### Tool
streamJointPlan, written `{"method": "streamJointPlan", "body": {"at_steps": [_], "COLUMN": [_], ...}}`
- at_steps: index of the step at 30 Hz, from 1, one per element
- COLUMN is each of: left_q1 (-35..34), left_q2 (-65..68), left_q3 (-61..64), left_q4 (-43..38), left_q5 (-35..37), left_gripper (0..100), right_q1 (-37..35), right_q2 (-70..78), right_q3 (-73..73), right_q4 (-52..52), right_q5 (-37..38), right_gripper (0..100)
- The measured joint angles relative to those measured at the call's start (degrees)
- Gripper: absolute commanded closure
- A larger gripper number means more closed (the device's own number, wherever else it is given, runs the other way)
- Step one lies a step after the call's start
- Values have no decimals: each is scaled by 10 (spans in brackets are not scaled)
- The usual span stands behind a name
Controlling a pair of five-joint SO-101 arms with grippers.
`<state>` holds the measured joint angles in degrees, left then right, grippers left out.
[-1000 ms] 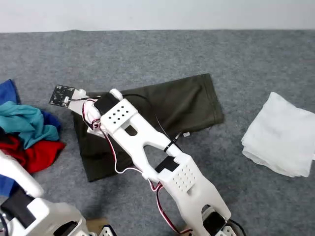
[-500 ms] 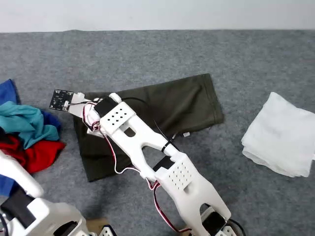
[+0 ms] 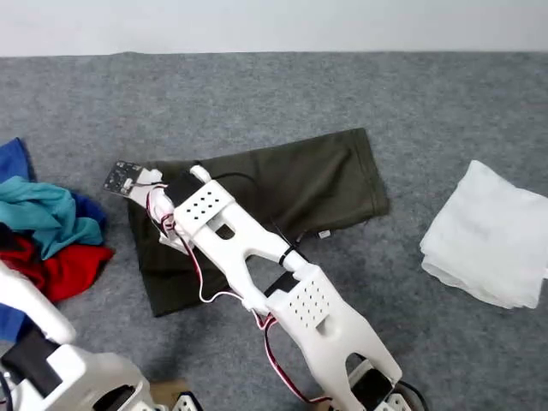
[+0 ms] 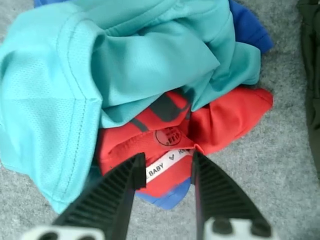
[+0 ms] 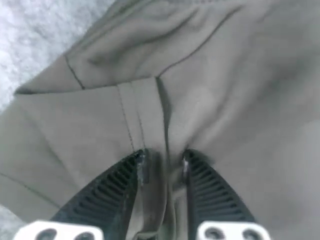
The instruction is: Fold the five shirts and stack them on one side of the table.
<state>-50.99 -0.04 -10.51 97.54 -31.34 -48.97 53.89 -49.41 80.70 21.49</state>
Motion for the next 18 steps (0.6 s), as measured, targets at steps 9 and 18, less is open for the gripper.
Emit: {"method": "streamJointPlan", "body": {"at_steps": [9, 18], "left_q1": [0, 0], "left_q2": [0, 0], "left_q3": [0, 0], "left_q4": [-4, -9], "left_q5": [0, 0], "left_gripper": [845, 845], "right_q1": [0, 0], "right_q2": [-7, -33], "right_q3": [0, 0], "right_q4": [-14, -79], "right_q5": [39, 79], "right_gripper": [987, 987]}}
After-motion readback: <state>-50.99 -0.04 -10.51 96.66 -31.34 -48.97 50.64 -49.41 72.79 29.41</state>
